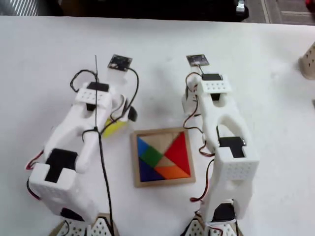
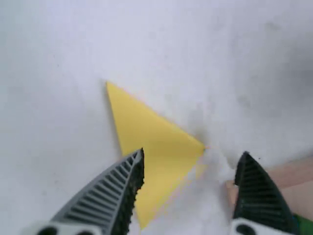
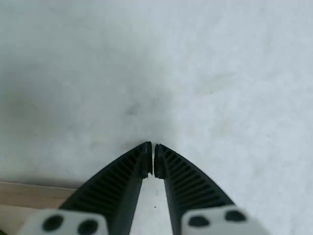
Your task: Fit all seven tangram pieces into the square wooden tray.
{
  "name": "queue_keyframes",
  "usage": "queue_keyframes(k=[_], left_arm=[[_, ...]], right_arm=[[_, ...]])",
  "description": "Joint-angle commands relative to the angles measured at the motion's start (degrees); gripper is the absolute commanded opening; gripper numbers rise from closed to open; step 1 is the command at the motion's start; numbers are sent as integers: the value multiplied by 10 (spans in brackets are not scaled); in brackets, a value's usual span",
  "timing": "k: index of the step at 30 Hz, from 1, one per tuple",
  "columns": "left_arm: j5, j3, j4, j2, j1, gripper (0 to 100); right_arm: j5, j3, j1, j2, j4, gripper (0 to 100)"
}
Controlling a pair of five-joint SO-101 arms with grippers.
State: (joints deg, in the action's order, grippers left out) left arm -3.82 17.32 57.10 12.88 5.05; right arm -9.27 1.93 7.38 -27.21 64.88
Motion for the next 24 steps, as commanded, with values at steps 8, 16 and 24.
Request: queue_keyframes(k=[8,16,24], left_arm=[[28,-53,67,-1,-24,496],[43,-60,42,24,-22,465],[47,-142,84,118,-27,464]], right_arm=[[-8,33,3,7,5,17],[-8,33,3,7,5,17],[-8,33,3,8,5,17]])
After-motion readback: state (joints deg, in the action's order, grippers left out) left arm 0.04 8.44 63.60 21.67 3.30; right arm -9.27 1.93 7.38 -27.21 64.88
